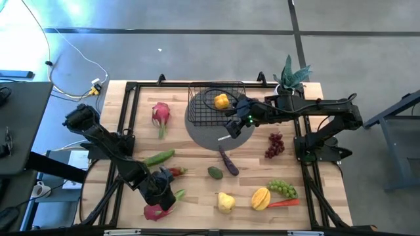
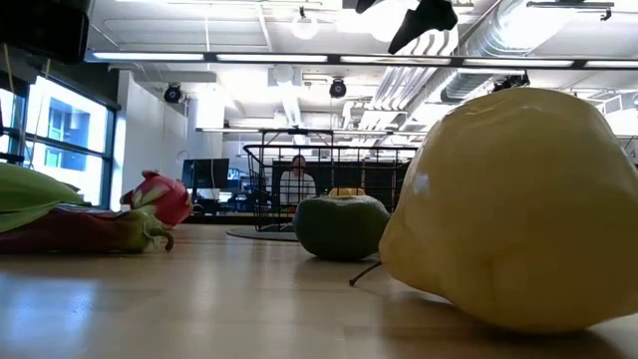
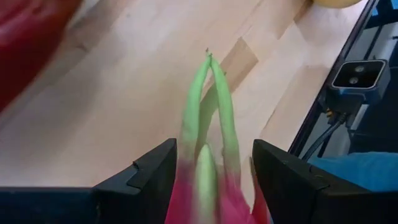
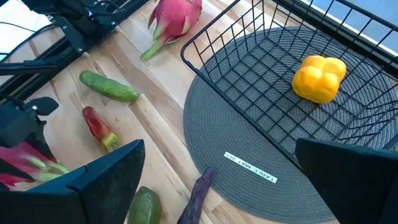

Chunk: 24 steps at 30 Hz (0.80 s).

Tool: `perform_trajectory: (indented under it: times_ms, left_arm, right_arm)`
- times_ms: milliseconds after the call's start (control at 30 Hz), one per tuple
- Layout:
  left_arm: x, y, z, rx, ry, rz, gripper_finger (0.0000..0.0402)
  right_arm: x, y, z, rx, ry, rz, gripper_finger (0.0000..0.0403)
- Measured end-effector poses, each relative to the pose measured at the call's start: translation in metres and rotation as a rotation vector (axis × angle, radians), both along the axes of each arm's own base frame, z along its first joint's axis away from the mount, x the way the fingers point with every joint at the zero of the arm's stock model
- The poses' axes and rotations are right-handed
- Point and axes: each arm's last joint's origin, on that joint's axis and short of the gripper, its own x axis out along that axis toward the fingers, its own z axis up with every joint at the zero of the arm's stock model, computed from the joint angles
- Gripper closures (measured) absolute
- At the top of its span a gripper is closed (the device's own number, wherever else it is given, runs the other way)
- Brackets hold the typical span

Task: Build produce basket
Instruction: Put the bottom pink dragon fruit into the black wire basket

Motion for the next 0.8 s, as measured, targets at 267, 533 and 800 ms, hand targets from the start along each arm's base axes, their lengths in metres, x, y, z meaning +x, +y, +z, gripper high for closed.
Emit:
perform_trajectory:
  times_ms: [267, 533, 800]
  left_arm:
    - [0.007, -0.006, -0.015, -0.005, 0.009, 0.009, 0.0202]
    - [0.014, -0.012, -0.031, -0.055, 0.042, -0.023, 0.0202]
    - [0.016, -0.013, -0.040, -0.041, 0.059, -0.039, 0.0232]
  right_arm:
    - [0.000, 0.000, 0.000, 0.000, 0.003, 0.000, 0.0004]
    - [-0.001, 0.000, -0.001, 0.000, 0.011, 0.000, 0.0004]
    - [-0.001, 0.000, -0.002, -0.001, 0.020, 0.000, 0.0004]
